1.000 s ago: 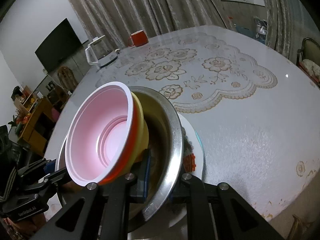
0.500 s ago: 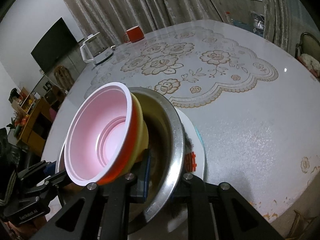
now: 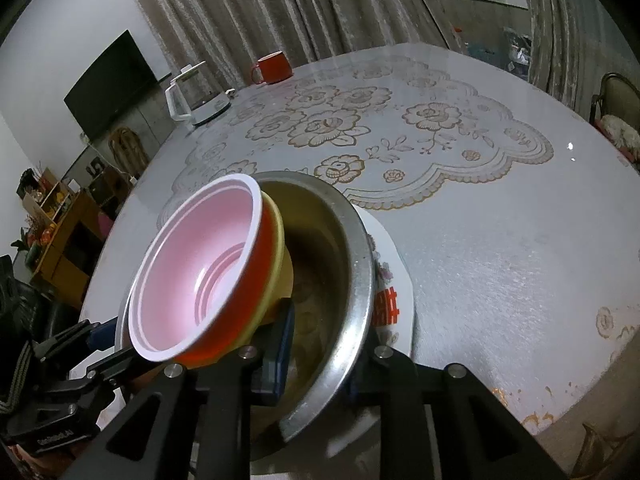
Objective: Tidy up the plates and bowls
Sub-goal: 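Lower the nested bowls onto the plate stack with both grippers, then open both grippers and pull them back from the stack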
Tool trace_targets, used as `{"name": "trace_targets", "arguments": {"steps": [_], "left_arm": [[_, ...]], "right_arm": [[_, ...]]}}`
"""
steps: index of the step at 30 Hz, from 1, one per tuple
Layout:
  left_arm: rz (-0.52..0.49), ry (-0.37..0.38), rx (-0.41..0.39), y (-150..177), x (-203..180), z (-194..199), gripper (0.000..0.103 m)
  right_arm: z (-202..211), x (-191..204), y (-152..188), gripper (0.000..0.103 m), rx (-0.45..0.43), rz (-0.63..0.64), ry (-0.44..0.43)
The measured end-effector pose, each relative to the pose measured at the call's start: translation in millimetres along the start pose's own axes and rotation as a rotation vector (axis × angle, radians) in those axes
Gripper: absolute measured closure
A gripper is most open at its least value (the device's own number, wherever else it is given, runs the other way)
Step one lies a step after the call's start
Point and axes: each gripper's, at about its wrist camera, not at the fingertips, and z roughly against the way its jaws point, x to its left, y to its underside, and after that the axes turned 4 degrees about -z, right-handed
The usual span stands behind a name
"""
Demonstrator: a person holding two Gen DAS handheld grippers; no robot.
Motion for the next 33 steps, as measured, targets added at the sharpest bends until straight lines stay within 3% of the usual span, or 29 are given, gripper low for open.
{"name": "trace_targets", "arguments": {"steps": [14, 28, 33], "left_arm": [[-0.001, -0.035, -0.048, 18.9, -8.6, 28.6, 0.034], [0.014, -0.017, -0.066, 37.2, -15.3, 43.5, 0.031], [0.031, -0.004, -0.096, 37.7, -17.0, 53.6, 0.019]], "right_arm": [[17.1, 6.1, 17.2, 0.072, -0.017, 0.032, 0.033], [36.6, 10.7, 34.1, 0.064, -0.037, 0.023, -0.020], [41.7, 11.1, 41.7, 0.063, -0.047, 0.007, -0.063]]}}
